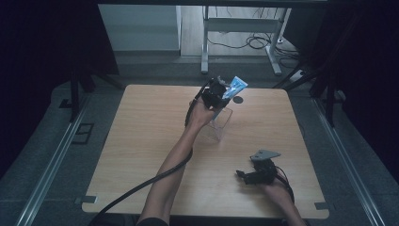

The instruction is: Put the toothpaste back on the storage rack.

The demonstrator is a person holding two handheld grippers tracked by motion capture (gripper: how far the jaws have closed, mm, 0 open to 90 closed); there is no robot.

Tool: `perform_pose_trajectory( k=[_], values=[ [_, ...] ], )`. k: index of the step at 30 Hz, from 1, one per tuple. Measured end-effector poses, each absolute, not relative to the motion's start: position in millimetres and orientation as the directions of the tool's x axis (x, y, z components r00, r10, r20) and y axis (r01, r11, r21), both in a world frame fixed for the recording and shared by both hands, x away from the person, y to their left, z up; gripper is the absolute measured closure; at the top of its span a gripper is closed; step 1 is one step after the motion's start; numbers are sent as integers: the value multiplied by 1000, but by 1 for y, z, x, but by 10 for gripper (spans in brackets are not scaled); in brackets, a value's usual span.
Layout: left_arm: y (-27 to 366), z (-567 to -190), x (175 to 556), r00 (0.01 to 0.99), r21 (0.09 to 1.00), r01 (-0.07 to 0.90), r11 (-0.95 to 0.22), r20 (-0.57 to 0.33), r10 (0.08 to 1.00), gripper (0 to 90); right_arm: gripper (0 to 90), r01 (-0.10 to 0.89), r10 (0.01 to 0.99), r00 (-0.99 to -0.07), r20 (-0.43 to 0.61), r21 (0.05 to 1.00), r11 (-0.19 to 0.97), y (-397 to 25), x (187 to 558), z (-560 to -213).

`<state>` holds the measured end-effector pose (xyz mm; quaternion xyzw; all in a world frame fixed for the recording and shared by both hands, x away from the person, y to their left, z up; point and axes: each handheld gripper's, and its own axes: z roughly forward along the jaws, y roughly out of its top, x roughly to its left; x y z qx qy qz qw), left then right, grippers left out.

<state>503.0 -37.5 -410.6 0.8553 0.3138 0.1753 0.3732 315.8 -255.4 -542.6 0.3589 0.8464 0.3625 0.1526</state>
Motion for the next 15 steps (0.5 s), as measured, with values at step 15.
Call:
perform_pose_trajectory(
  k=[15],
  values=[
    [-36, -415, 492, 757, 747, 359, -560, 118, 643, 701, 130, 497, 718, -696, 2, 724, 479, -255, 316, -543]
  ],
)
